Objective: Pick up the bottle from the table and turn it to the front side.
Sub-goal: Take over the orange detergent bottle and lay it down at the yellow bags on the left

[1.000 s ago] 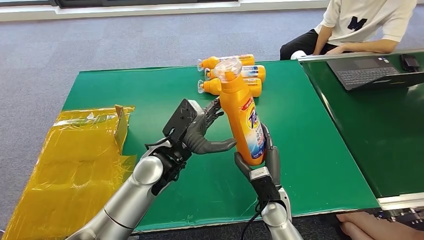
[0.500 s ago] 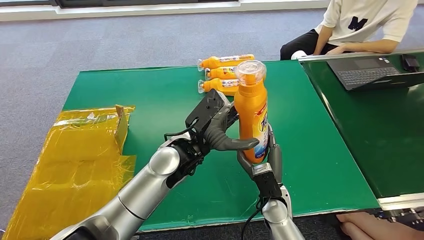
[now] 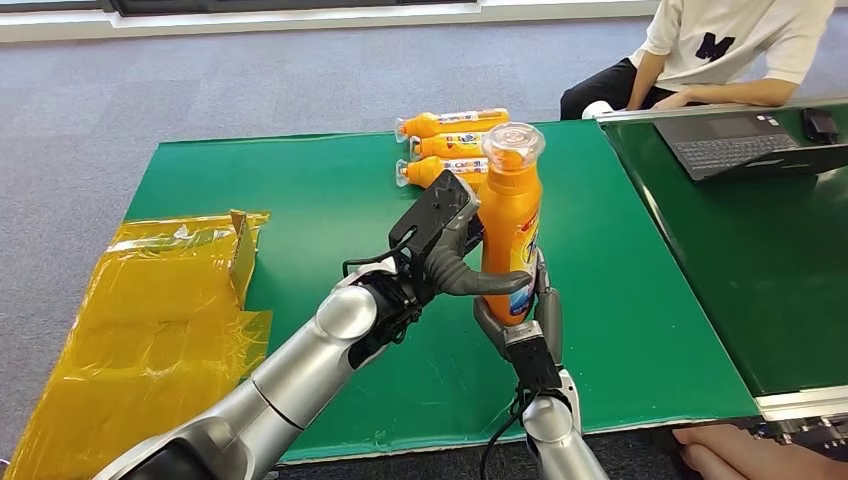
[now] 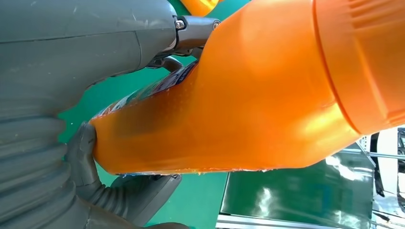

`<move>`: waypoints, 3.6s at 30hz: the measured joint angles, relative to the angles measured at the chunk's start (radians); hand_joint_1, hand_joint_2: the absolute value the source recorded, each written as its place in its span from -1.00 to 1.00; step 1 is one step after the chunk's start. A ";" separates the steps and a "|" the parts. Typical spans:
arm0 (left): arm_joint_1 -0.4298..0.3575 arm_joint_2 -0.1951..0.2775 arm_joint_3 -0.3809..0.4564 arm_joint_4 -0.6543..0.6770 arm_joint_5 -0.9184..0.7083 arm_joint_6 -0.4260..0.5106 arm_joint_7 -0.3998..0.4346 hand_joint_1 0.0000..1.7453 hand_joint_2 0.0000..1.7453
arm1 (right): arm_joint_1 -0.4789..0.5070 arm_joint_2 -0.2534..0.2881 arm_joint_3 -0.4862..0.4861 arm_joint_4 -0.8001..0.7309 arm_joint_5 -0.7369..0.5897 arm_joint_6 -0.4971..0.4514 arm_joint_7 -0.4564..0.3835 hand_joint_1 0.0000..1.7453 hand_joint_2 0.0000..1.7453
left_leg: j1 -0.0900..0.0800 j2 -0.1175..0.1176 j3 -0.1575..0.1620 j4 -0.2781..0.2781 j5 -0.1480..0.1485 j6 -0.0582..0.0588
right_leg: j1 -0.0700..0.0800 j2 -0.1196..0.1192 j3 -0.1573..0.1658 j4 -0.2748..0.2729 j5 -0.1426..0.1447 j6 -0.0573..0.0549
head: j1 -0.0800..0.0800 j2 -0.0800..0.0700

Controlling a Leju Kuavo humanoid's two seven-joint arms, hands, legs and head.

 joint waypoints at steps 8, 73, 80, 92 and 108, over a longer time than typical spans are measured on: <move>-0.008 -0.009 -0.007 0.024 0.006 0.005 -0.003 -1.00 1.00 | -0.005 0.005 0.005 0.012 0.003 0.002 -0.006 1.00 1.00 | 0.000 0.000 0.000 0.000 0.000 0.000 | 0.000 0.000 0.000 0.000 0.000 0.000 | 0.000 0.000; -0.188 -0.023 -0.423 0.180 0.455 0.371 0.054 -1.00 1.00 | -0.177 0.086 0.062 0.350 -0.099 -0.030 -0.019 1.00 1.00 | 0.000 -0.006 -0.002 0.000 0.002 0.000 | 0.000 -0.006 0.001 0.001 0.000 0.000 | 0.000 0.000; -0.193 -0.018 -0.426 0.187 0.456 0.393 0.059 -1.00 1.00 | -0.212 0.116 0.063 0.397 -0.103 -0.026 -0.004 1.00 1.00 | 0.000 -0.006 -0.002 0.000 0.002 0.000 | 0.000 -0.006 0.001 0.001 0.000 0.000 | 0.000 0.000; -0.192 -0.003 -0.446 0.195 0.468 0.410 0.061 1.00 1.00 | -0.246 0.141 0.069 0.473 -0.118 -0.024 -0.011 1.00 1.00 | 0.000 -0.008 -0.002 0.000 0.003 0.000 | 0.000 -0.007 0.001 0.001 0.000 0.000 | 0.000 0.000; -0.196 0.002 -0.446 0.246 0.465 0.412 -0.037 1.00 1.00 | -0.301 0.145 0.091 0.532 -0.132 -0.018 -0.011 1.00 1.00 | 0.000 -0.010 -0.002 0.000 0.003 0.000 | 0.000 -0.010 0.002 0.001 0.000 0.000 | 0.000 0.000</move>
